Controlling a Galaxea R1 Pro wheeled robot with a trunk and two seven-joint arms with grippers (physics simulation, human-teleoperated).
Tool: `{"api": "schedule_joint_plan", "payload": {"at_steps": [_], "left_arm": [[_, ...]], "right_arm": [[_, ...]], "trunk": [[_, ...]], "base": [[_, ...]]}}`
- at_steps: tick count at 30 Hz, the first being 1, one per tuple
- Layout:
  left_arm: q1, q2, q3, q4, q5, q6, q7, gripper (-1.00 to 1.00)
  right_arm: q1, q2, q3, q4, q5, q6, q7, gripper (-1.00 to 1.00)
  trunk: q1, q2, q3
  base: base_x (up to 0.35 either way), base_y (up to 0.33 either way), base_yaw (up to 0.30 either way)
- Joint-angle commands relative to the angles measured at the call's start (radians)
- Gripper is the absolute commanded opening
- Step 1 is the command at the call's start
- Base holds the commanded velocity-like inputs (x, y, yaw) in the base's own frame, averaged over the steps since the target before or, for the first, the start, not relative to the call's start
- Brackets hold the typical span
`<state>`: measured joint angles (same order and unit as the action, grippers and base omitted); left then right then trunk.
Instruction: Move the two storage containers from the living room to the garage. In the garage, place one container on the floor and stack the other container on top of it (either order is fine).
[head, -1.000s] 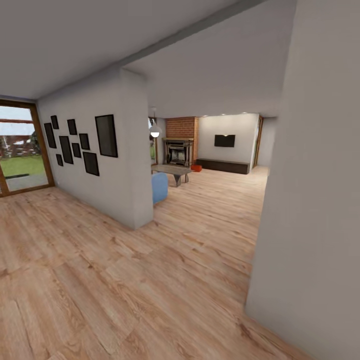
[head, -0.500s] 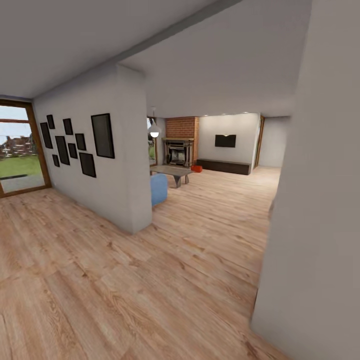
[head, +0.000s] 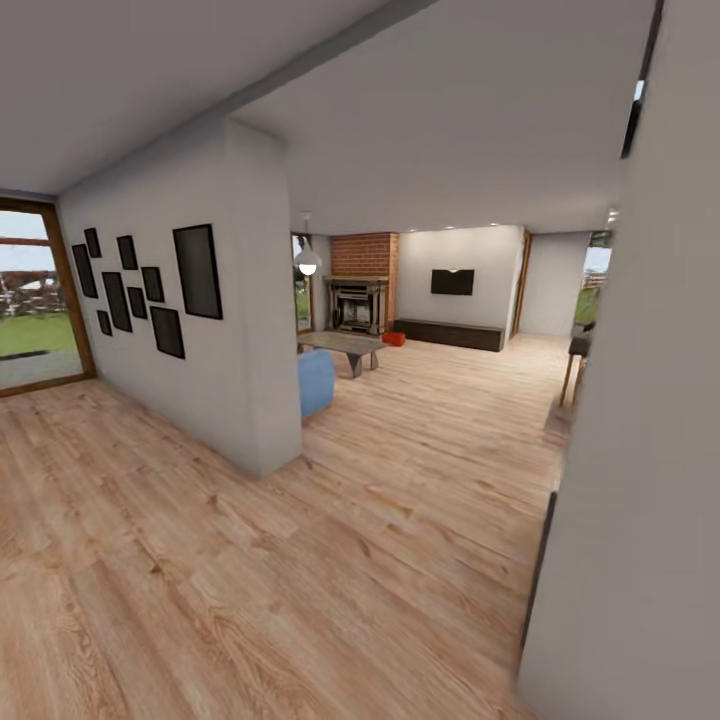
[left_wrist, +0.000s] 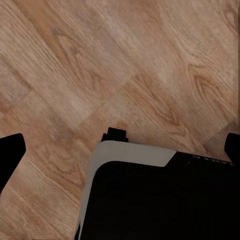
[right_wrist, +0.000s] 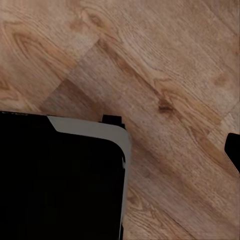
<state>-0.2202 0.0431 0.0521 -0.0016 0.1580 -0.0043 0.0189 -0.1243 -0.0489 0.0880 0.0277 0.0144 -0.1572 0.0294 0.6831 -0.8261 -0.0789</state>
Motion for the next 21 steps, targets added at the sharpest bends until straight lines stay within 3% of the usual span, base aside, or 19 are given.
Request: {"api": "schedule_joint_plan", "payload": {"at_steps": [1, 21], "left_arm": [[-0.001, 0.000, 0.005, 0.000, 0.005, 0.000, 0.001, 1.00], [-0.001, 0.001, 0.005, 0.000, 0.004, 0.000, 0.001, 1.00]], "right_arm": [[-0.002, 0.000, 0.008, 0.003, 0.000, -0.004, 0.002, 1.00], [-0.002, -0.001, 0.012, 0.003, 0.002, -0.004, -0.002, 1.00]], "trunk": [[0.001, -0.001, -0.002], [0.001, -0.001, -0.002]], "base": [[0.322, 0.000, 0.000], [0.322, 0.000, 0.000]]}}
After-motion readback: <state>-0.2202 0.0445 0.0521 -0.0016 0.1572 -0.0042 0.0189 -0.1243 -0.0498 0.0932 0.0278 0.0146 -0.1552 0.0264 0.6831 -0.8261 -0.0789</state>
